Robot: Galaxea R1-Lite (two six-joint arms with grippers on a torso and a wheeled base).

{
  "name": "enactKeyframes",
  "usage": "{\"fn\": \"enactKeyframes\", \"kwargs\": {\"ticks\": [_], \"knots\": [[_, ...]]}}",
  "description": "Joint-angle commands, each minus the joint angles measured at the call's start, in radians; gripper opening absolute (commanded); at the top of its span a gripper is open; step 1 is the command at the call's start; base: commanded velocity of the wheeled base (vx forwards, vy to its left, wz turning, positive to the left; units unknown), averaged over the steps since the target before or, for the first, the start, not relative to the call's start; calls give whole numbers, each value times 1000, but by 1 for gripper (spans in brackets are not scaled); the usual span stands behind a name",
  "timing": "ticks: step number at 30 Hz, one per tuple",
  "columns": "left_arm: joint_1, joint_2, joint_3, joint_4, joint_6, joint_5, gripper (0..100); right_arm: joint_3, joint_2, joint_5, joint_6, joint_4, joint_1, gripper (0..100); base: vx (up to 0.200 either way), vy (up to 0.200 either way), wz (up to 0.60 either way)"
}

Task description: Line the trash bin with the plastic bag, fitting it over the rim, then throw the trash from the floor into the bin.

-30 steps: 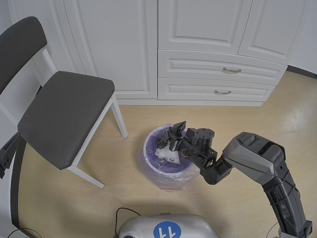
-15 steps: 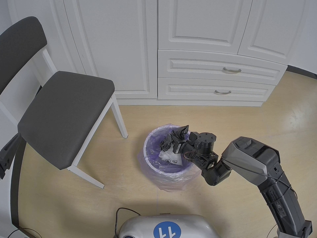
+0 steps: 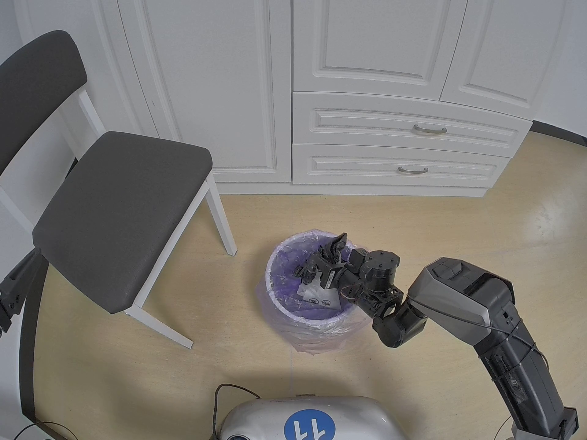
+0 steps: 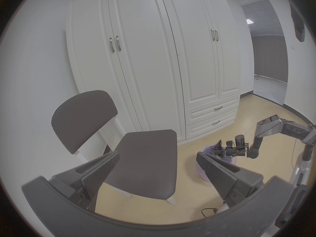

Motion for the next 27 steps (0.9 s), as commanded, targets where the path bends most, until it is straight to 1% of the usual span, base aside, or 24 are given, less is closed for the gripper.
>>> {"fn": "enactKeyframes", "kwargs": {"ticks": [1, 6, 9, 15, 18, 20, 22, 24, 27], "knots": [[0, 2, 0, 0, 0, 0, 100, 5, -3, 0, -1, -18, 2, 100, 0, 0, 0], [0, 2, 0, 0, 0, 0, 100, 40, -33, 1, -40, -46, 6, 100, 0, 0, 0], [0, 2, 1, 0, 1, 0, 100, 106, -70, 14, -53, -100, 8, 100, 0, 0, 0], [0, -1, 0, 0, 0, 0, 100, 146, -121, 24, -53, -101, 6, 100, 0, 0, 0], [0, 0, 0, 0, 1, -1, 100, 161, -144, 24, -66, -95, 2, 100, 0, 0, 0], [0, 0, 0, 0, 1, -1, 100, 157, -147, 23, -85, -100, 3, 100, 0, 0, 0], [0, 0, 0, 0, 1, -1, 100, 140, -141, 15, -83, -107, 8, 100, 0, 0, 0], [0, 2, 1, 0, 1, -1, 100, 108, -119, 8, -80, -106, 29, 100, 0, 0, 0], [0, 2, 1, 0, 1, -1, 100, 56, -73, -18, -83, -97, 35, 100, 0, 0, 0]]}}
